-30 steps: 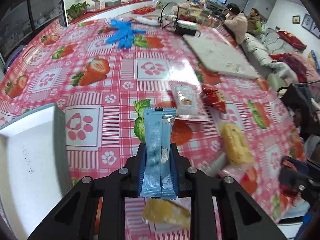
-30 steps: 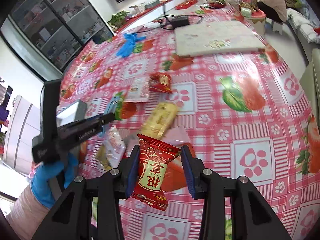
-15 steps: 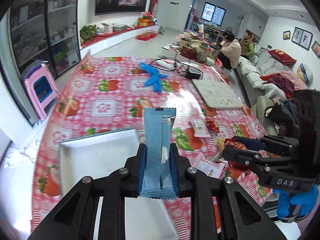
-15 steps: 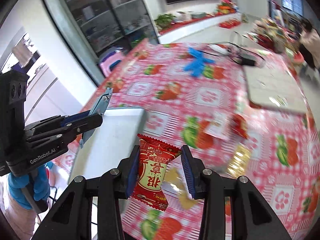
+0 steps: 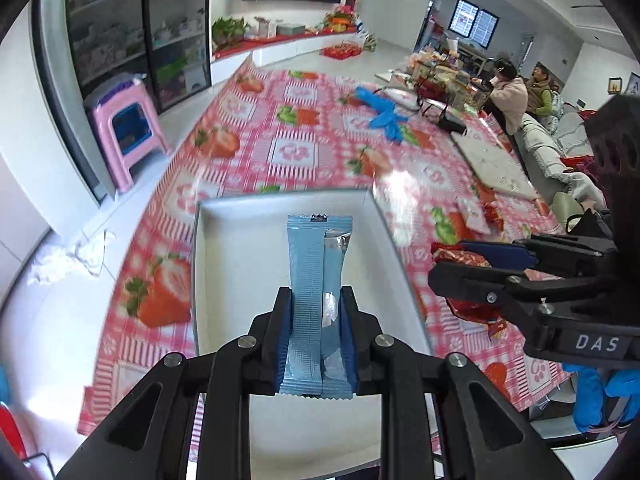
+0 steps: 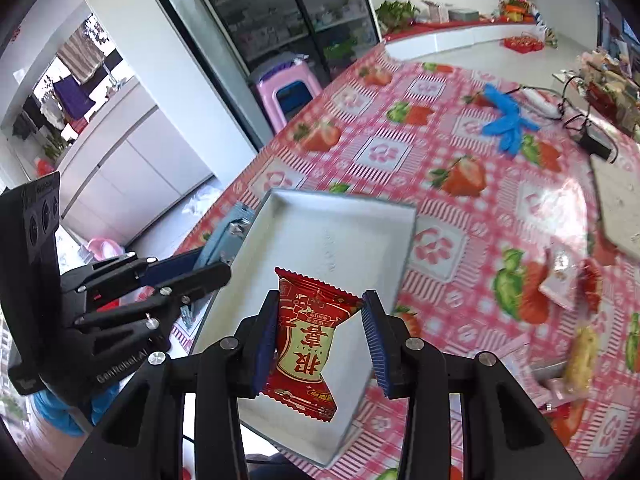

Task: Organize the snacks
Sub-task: 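Carry the blue bar and red candy over the white tray with both grippers, then open both grippers to drop the blue bar and red candy into the tray, then move both grippers back toward the remaining snack packets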

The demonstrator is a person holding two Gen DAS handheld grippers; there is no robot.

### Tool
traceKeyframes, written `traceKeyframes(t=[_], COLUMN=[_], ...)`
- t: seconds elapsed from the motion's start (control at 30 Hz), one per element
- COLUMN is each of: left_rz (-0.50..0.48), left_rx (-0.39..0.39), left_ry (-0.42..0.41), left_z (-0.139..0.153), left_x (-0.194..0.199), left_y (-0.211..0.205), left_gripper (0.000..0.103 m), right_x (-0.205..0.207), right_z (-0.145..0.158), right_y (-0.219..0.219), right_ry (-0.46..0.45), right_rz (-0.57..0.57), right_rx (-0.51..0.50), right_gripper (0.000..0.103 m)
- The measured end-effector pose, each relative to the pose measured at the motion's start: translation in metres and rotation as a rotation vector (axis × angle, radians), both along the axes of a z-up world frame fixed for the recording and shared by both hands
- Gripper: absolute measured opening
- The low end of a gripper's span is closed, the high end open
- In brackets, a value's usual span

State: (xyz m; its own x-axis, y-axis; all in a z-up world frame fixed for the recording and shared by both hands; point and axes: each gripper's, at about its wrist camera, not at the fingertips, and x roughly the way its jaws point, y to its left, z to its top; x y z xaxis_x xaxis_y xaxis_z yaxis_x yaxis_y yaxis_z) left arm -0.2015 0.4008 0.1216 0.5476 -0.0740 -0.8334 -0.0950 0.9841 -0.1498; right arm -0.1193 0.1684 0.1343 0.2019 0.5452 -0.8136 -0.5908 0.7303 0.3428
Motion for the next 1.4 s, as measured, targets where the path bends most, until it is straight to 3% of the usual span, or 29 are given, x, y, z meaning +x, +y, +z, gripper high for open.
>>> traceKeyframes(t=[0.17, 0.3, 0.37, 0.43, 0.47, 0.5, 0.57, 0.6, 0.9, 1.2, 1.4], left_rz=[0.039, 0.048, 0.061, 0.085, 0.095, 0.104, 0.099, 0.097, 0.013, -0.191, -0.217], left_rx=[-0.031, -0.023, -0.001, 0.013, 0.022, 0.040, 0.071, 0.074, 0.031, 0.018, 0.049], left_ry=[0.095, 0.133, 0.130, 0.114, 0.102, 0.082, 0.084, 0.086, 0.054, 0.016, 0.004], left_z=[-0.053, -0.075, -0.079, -0.080, -0.078, -0.075, -0.073, -0.073, -0.056, -0.032, -0.021], left_x=[-0.008, -0.013, -0.015, -0.018, -0.018, -0.020, -0.019, -0.019, -0.014, 0.008, 0.020], left_y=[0.009, 0.010, 0.010, 0.011, 0.012, 0.012, 0.011, 0.012, -0.025, -0.122, -0.152], left_gripper=[0.025, 0.026, 0.037, 0.079, 0.083, 0.083, 0.083, 0.083, 0.083, 0.083, 0.083], right_x=[-0.006, -0.004, -0.004, -0.004, -0.004, -0.004, -0.004, -0.003, 0.009, 0.028, 0.023], right_z=[-0.028, -0.042, -0.049, -0.055, -0.058, -0.059, -0.062, -0.062, -0.064, -0.063, -0.051], right_y=[0.026, 0.037, 0.042, 0.047, 0.048, 0.049, 0.047, 0.045, -0.009, -0.136, -0.227], right_ry=[0.040, 0.069, 0.081, 0.092, 0.099, 0.105, 0.113, 0.111, 0.110, 0.123, 0.105], right_rz=[0.035, 0.044, 0.050, 0.059, 0.061, 0.063, 0.055, 0.046, -0.068, -0.311, -0.449], right_rx=[-0.046, -0.071, -0.086, -0.104, -0.111, -0.113, -0.116, -0.117, -0.134, -0.152, -0.131], right_gripper=[0.042, 0.042, 0.042, 0.044, 0.045, 0.052, 0.095, 0.100, 0.101, 0.101, 0.101])
